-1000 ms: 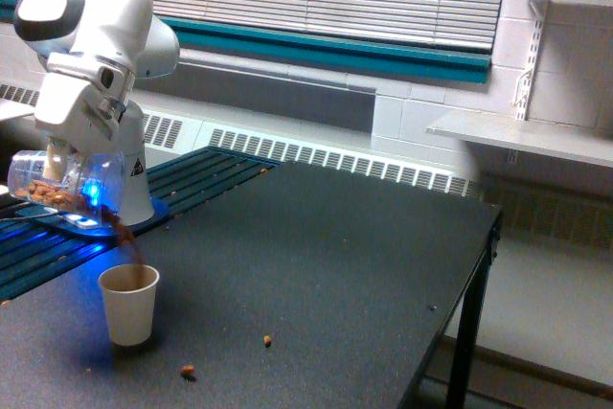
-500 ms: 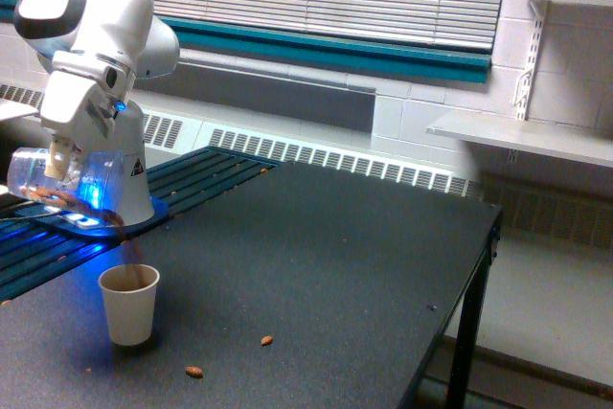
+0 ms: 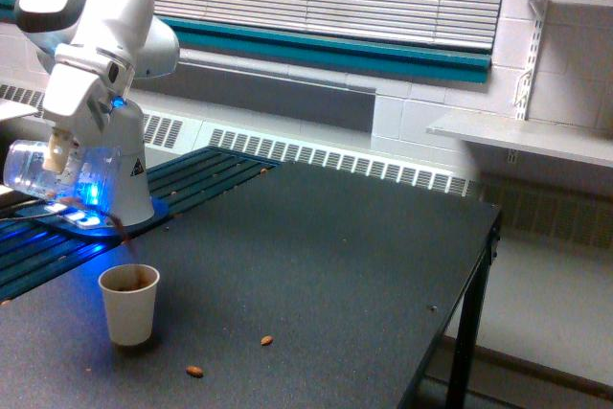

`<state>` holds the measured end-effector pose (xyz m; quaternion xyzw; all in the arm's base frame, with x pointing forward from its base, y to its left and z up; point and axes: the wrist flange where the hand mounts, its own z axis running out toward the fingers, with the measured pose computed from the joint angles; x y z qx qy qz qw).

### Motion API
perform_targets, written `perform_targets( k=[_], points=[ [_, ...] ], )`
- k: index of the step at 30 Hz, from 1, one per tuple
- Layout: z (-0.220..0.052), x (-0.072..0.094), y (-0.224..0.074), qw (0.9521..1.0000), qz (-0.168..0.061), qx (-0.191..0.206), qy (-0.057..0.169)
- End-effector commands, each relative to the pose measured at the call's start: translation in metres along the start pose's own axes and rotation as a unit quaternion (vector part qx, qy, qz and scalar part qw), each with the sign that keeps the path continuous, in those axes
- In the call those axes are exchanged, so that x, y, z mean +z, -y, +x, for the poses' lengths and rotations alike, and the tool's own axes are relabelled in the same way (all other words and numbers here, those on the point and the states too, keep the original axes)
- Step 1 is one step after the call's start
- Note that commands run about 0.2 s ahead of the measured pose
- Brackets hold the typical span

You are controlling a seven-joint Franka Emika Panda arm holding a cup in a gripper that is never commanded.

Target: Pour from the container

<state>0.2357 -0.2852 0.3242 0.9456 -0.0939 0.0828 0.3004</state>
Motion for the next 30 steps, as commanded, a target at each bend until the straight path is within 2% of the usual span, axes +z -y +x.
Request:
perform_targets(
  k=[1, 17, 30],
  points=[
    [0.007, -0.004, -0.004, 0.9995, -0.01, -0.03, -0.003],
    [0.017, -0.01, -0.013, 0.9986, -0.018, -0.05, -0.002],
    [0.017, -0.014, -0.023, 0.9992, -0.008, -0.039, 0.003]
  ],
)
